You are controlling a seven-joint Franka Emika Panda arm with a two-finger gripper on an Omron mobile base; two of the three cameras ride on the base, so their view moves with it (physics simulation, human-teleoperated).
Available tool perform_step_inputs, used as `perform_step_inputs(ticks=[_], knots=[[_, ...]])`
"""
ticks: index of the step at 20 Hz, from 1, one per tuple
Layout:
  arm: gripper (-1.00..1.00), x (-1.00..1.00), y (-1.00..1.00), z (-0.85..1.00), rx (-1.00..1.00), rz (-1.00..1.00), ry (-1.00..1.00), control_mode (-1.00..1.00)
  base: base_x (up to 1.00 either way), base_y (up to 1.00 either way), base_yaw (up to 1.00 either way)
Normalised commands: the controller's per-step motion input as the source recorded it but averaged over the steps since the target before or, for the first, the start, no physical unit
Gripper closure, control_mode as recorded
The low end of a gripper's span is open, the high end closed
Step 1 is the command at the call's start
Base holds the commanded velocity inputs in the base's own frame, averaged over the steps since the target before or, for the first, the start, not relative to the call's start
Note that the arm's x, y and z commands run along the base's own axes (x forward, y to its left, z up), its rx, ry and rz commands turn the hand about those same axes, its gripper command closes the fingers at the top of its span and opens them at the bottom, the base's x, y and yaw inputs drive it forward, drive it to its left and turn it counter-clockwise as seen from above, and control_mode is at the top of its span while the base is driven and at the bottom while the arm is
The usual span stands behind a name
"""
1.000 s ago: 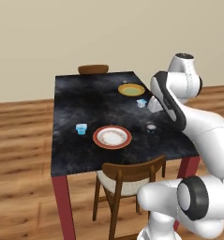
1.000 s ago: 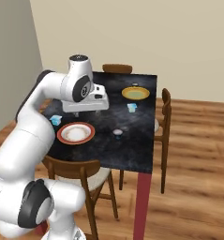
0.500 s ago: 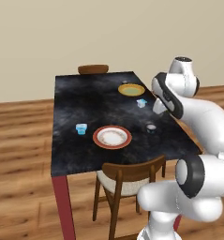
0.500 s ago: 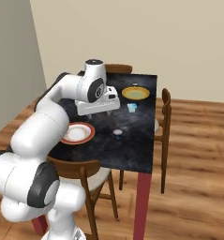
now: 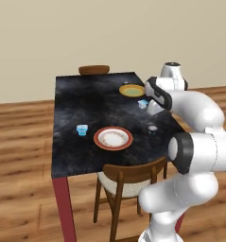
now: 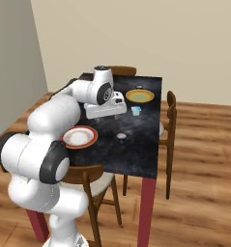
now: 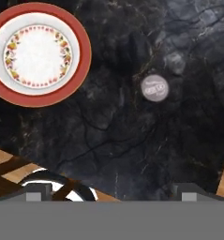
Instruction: Place two yogurt containers on each plate.
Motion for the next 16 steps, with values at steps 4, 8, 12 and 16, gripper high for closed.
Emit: perform_step_inputs(ticks=[4,8,12,16], knots=[[-1.00,0.53,-0.10,-0.36,0.00,-0.15,0.19,-1.00,0.00,0.00,0.00],[-1.00,0.51,-0.25,-0.29,0.06,-0.08,0.22,-1.00,0.00,0.00,0.00],[-1.00,0.52,-0.25,-0.33,0.05,-0.03,0.18,-1.00,0.00,0.00,0.00],[-1.00,0.54,-0.03,-0.49,0.00,0.00,0.07,-1.00,0.00,0.00,0.00]])
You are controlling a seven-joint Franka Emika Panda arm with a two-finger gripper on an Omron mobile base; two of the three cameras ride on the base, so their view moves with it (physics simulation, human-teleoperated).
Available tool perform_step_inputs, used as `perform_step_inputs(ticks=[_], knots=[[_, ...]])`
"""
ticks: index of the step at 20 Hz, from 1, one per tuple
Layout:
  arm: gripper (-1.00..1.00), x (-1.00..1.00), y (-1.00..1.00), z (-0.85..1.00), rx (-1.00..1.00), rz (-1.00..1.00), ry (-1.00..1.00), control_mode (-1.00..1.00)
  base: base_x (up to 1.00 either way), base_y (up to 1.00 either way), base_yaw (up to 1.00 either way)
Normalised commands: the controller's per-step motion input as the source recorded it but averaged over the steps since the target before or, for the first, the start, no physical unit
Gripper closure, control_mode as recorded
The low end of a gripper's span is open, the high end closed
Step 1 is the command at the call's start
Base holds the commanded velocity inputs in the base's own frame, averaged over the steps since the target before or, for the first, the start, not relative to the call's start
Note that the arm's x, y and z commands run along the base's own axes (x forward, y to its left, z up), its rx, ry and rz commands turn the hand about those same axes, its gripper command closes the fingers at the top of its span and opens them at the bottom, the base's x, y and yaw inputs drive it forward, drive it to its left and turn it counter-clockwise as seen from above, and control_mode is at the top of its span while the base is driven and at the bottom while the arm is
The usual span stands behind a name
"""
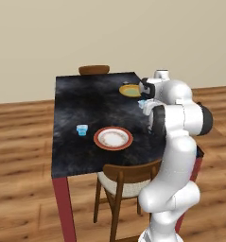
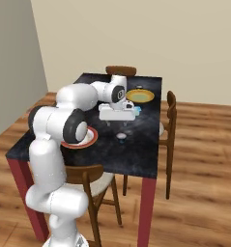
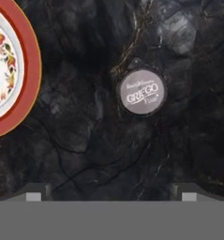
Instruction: Place two yogurt containers on each plate.
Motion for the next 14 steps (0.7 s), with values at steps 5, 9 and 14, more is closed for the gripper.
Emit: perform_step_inputs(ticks=[5,9,14], knots=[[-1.00,0.56,0.00,-0.43,0.01,-0.01,0.04,-1.00,0.00,0.00,0.00],[-1.00,0.35,-0.04,-0.38,0.01,-0.03,0.07,-1.00,0.00,0.00,0.00],[-1.00,0.17,0.00,-0.38,0.00,-0.03,0.03,-1.00,0.00,0.00,0.00]])
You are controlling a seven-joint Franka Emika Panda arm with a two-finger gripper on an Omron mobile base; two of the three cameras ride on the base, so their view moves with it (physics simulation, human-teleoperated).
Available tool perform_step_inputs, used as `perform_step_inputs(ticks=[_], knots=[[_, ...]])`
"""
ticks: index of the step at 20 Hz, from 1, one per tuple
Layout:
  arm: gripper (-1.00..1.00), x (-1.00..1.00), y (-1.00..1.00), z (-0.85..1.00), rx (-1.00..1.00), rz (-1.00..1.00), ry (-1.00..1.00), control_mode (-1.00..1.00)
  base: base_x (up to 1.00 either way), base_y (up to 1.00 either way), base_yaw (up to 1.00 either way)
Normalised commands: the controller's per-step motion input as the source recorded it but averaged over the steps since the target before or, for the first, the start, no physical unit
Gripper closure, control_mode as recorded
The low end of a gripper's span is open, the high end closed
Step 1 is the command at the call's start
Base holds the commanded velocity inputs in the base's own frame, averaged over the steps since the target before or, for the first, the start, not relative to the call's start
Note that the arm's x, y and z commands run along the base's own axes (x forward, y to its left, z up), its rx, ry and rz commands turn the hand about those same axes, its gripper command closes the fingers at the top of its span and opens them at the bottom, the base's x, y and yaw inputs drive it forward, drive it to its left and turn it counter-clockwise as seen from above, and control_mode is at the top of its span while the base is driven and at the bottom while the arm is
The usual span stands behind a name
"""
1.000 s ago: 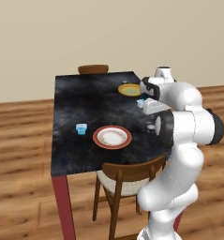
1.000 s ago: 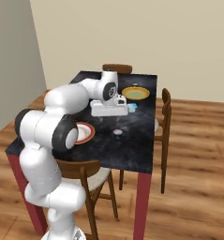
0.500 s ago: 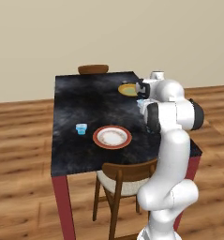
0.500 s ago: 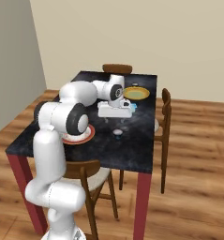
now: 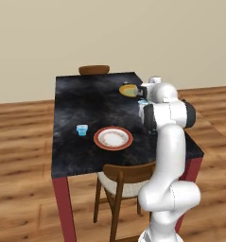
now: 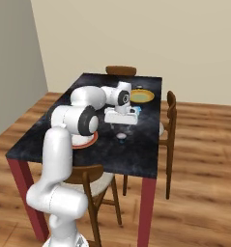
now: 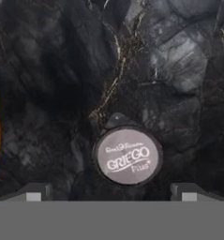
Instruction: Place two yogurt containers on each plate.
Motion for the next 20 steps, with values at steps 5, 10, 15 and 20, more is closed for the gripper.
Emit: perform_step_inputs(ticks=[5,10,15,20], knots=[[-1.00,0.12,-0.07,-0.31,0.01,0.00,0.04,-1.00,0.00,0.00,0.00],[-1.00,-0.07,-0.05,-0.21,0.00,0.00,0.00,-1.00,0.00,0.00,0.00],[-1.00,-0.18,0.02,-0.16,0.00,-0.03,0.00,-1.00,0.00,0.00,0.00],[-1.00,-0.16,0.19,-0.07,0.00,-0.05,0.00,-1.00,0.00,0.00,0.00]])
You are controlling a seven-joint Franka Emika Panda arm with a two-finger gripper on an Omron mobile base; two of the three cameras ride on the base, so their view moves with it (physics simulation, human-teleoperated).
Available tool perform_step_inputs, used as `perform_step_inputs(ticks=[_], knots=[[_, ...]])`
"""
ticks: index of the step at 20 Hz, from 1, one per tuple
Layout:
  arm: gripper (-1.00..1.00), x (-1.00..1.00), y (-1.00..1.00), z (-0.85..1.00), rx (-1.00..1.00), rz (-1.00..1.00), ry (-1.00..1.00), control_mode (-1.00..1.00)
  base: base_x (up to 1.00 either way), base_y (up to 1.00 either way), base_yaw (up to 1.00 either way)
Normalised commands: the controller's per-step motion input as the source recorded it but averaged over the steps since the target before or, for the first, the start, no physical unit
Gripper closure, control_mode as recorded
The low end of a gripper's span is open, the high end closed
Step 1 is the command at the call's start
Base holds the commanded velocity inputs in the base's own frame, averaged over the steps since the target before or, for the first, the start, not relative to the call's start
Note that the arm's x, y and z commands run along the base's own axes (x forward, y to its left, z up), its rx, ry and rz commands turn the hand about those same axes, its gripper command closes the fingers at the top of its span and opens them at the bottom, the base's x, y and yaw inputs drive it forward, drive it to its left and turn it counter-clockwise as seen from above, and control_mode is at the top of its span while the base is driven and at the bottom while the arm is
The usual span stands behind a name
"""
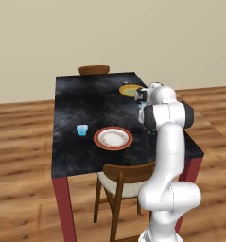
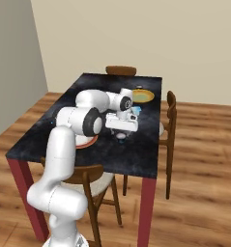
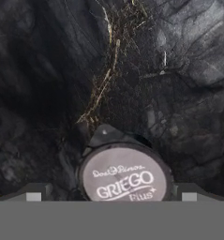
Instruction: Place two yogurt containers on each plate.
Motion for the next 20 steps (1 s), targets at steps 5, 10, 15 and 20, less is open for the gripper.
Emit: perform_step_inputs(ticks=[5,10,15,20], knots=[[-1.00,-0.06,0.11,-0.14,-0.04,-0.04,0.00,-1.00,0.00,0.00,0.00],[-1.00,0.01,-0.02,-0.12,-0.22,0.00,-0.02,-1.00,0.00,0.00,0.00],[-1.00,-0.12,0.01,-0.04,-0.17,0.00,-0.02,-1.00,0.00,0.00,0.00],[-1.00,-0.02,0.00,-0.02,-0.08,0.00,0.00,-1.00,0.00,0.00,0.00]])
